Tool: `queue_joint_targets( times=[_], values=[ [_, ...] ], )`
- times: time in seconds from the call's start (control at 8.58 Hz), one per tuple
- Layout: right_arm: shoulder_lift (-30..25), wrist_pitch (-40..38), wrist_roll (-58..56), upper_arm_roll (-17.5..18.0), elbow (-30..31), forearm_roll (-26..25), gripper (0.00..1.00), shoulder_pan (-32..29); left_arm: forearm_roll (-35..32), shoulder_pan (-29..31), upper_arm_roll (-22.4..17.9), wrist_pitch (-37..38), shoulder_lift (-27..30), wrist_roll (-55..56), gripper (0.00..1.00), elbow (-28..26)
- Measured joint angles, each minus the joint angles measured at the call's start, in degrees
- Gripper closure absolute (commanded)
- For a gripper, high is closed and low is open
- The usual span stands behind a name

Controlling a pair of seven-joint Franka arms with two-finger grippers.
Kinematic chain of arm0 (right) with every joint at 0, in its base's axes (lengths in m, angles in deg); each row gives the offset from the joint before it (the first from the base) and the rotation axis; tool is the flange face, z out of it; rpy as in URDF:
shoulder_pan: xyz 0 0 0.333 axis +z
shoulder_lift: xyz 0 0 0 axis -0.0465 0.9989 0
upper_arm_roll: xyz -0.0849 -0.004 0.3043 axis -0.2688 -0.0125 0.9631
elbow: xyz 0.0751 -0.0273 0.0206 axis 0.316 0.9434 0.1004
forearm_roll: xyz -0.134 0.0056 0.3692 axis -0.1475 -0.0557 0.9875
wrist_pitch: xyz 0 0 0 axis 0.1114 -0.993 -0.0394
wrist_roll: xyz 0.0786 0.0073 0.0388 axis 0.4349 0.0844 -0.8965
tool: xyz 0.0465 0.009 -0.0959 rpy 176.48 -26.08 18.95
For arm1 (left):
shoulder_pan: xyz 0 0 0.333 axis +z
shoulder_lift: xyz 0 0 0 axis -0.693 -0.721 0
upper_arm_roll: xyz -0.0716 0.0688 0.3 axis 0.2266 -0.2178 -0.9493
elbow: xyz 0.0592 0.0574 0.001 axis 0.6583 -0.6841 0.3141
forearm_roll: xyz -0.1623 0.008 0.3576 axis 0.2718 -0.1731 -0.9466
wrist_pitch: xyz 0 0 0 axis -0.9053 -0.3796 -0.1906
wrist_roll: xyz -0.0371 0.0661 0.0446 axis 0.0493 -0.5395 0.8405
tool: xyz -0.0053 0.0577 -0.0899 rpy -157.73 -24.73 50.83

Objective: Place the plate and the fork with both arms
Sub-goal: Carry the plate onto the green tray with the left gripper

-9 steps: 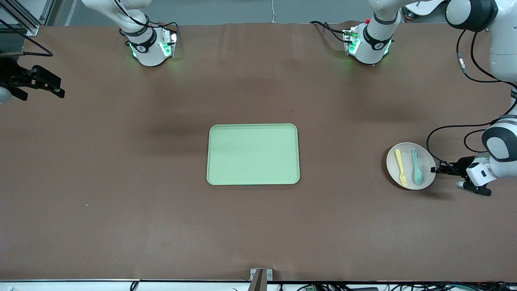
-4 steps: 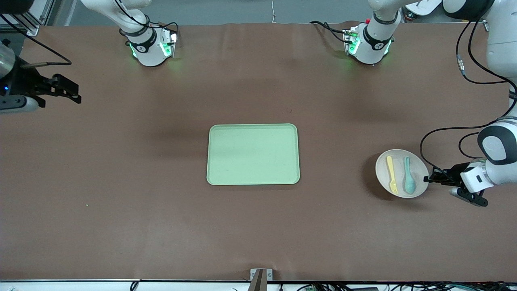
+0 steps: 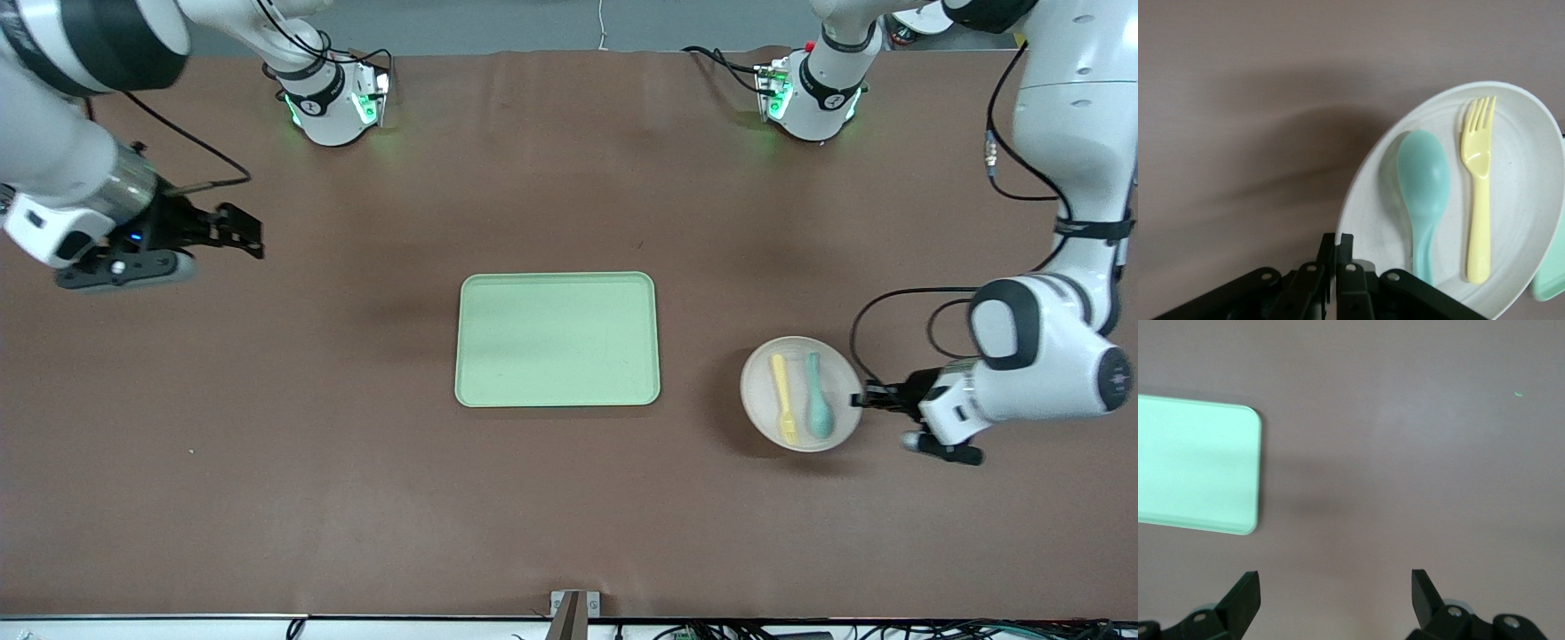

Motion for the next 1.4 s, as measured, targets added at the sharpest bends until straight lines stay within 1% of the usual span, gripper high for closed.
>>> queue_joint_targets(
  times=[0.23,0.35,0.47,0.58,0.7,0.82,1.05,1.4],
  values=[
    [0.8,9.2,5.3,0.2,6.2,1.0,0.00,5.4,0.0,-9.1,0.1,-2.0,0.0,13.2,1.00,0.0],
    [1.7,12.9,7.7,0.1,8.3,1.6,0.00,7.6,0.0,-13.2,0.2,-4.9,0.0,19.3,1.00,-0.2],
    [3.8,16.9,11.6,0.1,9.3,1.7,0.01,10.3,0.0,-17.2,0.2,-9.0,-0.2,24.2,1.00,-1.1],
    [6.6,21.8,16.3,0.1,9.5,1.8,0.01,13.1,1.0,-20.1,0.6,-13.6,-0.4,26.7,1.00,-2.9],
    [9.3,26.4,20.1,0.2,9.5,1.8,0.01,15.6,2.0,-21.5,1.7,-17.7,-0.5,27.3,1.00,-5.4],
    [12.2,30.5,22.4,0.2,9.6,1.8,0.01,17.9,2.3,-21.8,3.7,-21.7,-0.5,27.6,1.00,-8.3],
    [17.3,37.3,23.5,0.1,9.6,1.8,0.01,21.1,2.4,-21.8,6.3,-27.6,-0.5,27.6,1.00,-13.2],
    [23.0,47.5,24.0,0.1,9.5,1.8,0.01,26.4,2.4,-21.7,6.7,-29.2,-0.5,27.6,1.00,-15.6]
  ],
)
